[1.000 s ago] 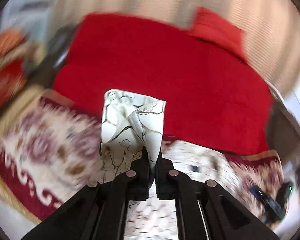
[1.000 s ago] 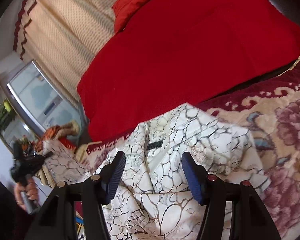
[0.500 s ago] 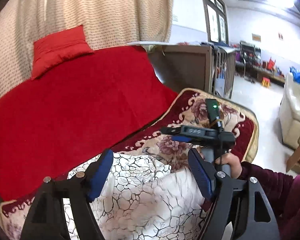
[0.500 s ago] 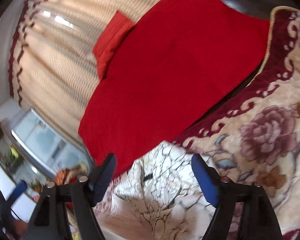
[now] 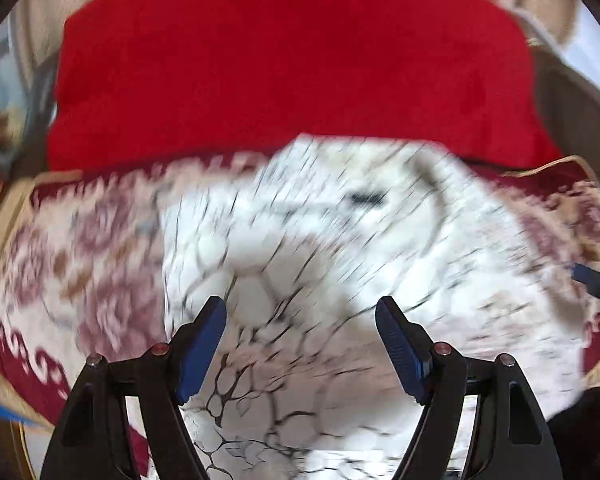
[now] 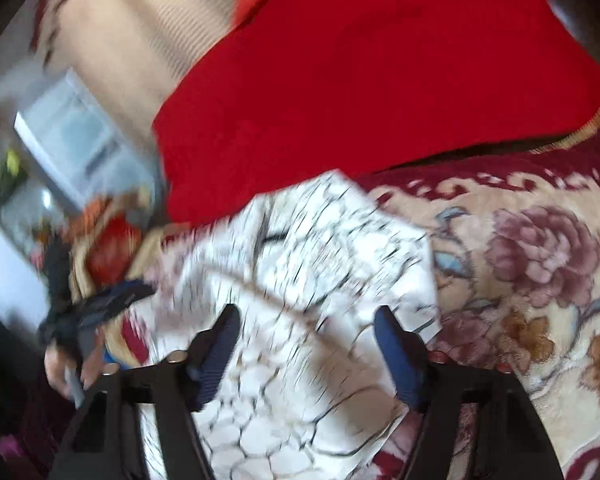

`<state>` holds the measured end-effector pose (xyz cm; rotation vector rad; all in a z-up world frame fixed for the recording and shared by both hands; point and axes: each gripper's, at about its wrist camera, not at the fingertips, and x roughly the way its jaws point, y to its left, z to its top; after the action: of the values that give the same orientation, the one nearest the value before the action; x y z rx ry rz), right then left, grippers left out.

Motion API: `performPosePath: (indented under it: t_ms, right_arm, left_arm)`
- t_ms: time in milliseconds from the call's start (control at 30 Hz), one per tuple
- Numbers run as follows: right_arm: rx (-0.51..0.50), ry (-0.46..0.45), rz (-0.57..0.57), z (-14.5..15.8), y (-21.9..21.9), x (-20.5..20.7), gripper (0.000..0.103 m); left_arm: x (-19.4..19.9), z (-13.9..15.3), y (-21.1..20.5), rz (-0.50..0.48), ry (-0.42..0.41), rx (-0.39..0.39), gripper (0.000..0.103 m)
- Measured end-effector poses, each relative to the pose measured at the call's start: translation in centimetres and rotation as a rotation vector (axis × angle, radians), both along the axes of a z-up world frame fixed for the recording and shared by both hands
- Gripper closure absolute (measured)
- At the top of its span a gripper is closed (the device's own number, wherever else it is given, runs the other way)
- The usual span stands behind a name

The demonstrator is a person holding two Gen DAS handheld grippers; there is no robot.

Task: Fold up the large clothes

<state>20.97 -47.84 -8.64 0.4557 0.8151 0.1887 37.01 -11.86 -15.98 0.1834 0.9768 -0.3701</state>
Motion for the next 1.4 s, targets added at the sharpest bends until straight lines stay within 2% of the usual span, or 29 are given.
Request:
performPosePath:
  t_ms: [33,67,133,233,367,433,533,633,733,833,900,933,1000,1100,1133,1200,1267,1300,1400]
  right_arm:
    - [-0.024,0.018,0.032,-0.4,0.7,-0.1,0.034]
    - [-0.054,0.053,0.069,-1.2,1.5,0.2,0.034]
    - [-0.115,0.147,0.112,-3.5,2.5,1.1,0.034]
    - [-0.173,0.263,0.078,-7.5,3.5,2.8,0.034]
    - [-0.294,0.228,0.092,-8.1,5.6,4.3,0.031]
    - [-0.307,0.223,0.086,-8.1,6.0,4.7,0.031]
    - [-0.276,0.224,0.065,-7.5,5.5,4.6,0.031]
    - [-0.226,0.189,0.039,-5.6,4.7,3.7,0.031]
    - [-0.145,0.08,0.014,-2.4,3.4,1.1,0.031]
    - [-0.071,-0.004,0.021,-0.4,3.0,-1.3,0.033]
    - [-0.042,-0.001,0.037,-0.2,3.5,-2.7,0.036]
    - [-0.032,0.005,0.044,-0.4,4.1,-3.5,0.041]
    - [-0.016,0.034,0.072,-1.2,4.9,-4.2,0.043]
    - [-0.044,0.147,0.085,-4.1,6.4,-4.1,0.043]
    - [-0.048,0.203,0.084,-5.6,6.7,-3.6,0.043]
    - [-0.065,0.231,0.07,-6.8,7.1,-3.2,0.043]
    - [-0.066,0.206,0.072,-5.8,7.2,-3.7,0.041]
    - [-0.048,0.188,0.072,-5.3,7.1,-4.1,0.041]
    - [0.071,0.142,0.03,-3.8,6.3,-5.8,0.028]
  left_arm:
    - [0.2,-1.1,-0.3,0.017,0.018,0.027,0.025]
    - [0.4,-3.0,0.0,0.047,0.059,0.087,0.025]
    - [0.4,-5.8,0.2,0.054,0.105,0.104,0.025]
    - [-0.4,-5.9,0.4,0.048,0.066,0.121,0.025]
    - [-0.6,-5.4,0.9,0.093,0.013,0.209,0.026]
    - [-0.3,-5.8,1.6,0.105,0.034,0.184,0.029]
    - [-1.5,-5.1,2.3,0.096,0.026,0.165,0.031]
    - [-3.9,-3.1,3.3,0.078,-0.012,0.124,0.031]
    - [-5.1,-1.5,3.4,0.065,-0.049,0.087,0.031]
    - [-5.9,-0.4,2.3,0.036,-0.09,0.069,0.031]
    - [-5.5,-0.9,1.4,0.015,-0.094,0.082,0.031]
    - [-5.4,-1.3,1.0,0.009,-0.093,0.103,0.031]
    - [-4.2,-3.0,0.5,0.012,-0.061,0.144,0.031]
    - [-2.6,-6.1,0.7,0.02,0.043,0.171,0.031]
    - [-2.6,-6.4,0.9,0.023,0.054,0.163,0.031]
    - [-3.3,-5.5,1.4,0.019,0.037,0.15,0.031]
    - [-4.3,-4.1,2.7,0.018,0.029,0.12,0.031]
    - [-4.6,-3.3,3.5,0.02,0.032,0.105,0.031]
    - [-5.9,-1.3,6.2,0.015,0.04,0.079,0.03]
